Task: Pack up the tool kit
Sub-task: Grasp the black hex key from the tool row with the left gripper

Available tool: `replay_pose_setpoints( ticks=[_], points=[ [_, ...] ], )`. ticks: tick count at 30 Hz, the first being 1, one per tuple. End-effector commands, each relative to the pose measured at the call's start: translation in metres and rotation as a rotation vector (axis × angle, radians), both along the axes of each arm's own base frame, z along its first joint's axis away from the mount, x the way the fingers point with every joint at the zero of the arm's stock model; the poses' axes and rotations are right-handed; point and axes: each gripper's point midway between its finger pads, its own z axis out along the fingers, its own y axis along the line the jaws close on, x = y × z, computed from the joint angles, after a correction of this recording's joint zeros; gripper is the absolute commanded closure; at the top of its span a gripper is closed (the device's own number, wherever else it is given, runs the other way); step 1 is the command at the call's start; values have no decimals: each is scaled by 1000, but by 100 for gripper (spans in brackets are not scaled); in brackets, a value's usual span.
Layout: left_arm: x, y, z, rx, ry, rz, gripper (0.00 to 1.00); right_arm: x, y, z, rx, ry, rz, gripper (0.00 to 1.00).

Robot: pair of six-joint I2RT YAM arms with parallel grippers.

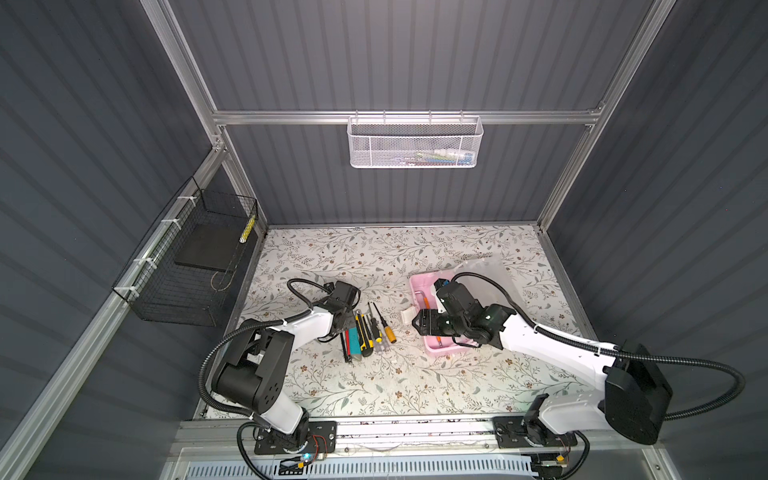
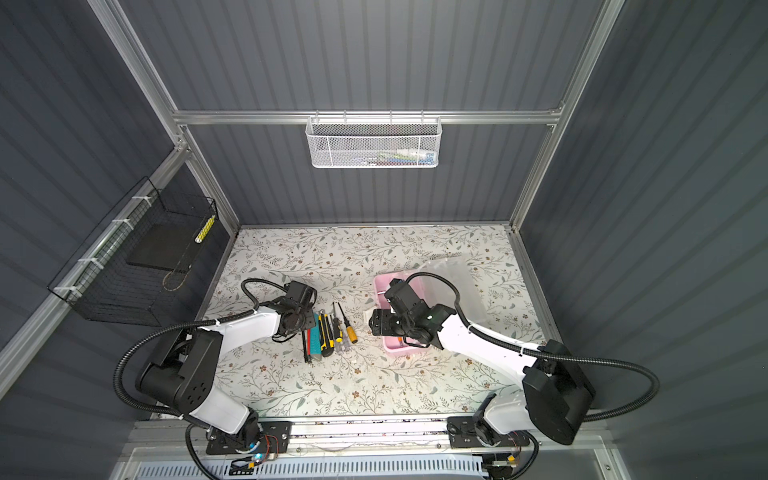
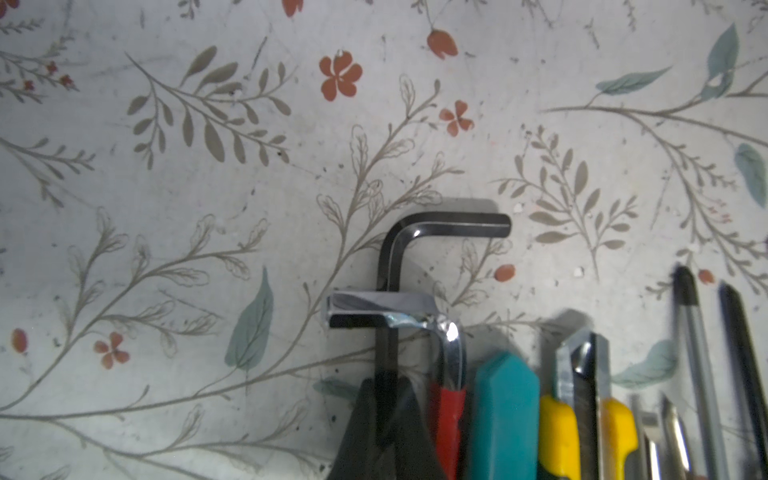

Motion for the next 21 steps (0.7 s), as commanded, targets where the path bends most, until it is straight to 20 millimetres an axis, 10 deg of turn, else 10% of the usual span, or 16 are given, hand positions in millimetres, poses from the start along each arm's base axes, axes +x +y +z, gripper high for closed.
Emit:
replay_pose_setpoints(
  ticks=[1, 21],
  points=[
    [-15, 10, -13, 51, 89, -6, 100, 5, 6, 6, 18, -6, 3, 24],
    [6, 30, 93, 151, -104, 27, 100, 8, -2, 30, 17, -71, -5, 22]
  ],
)
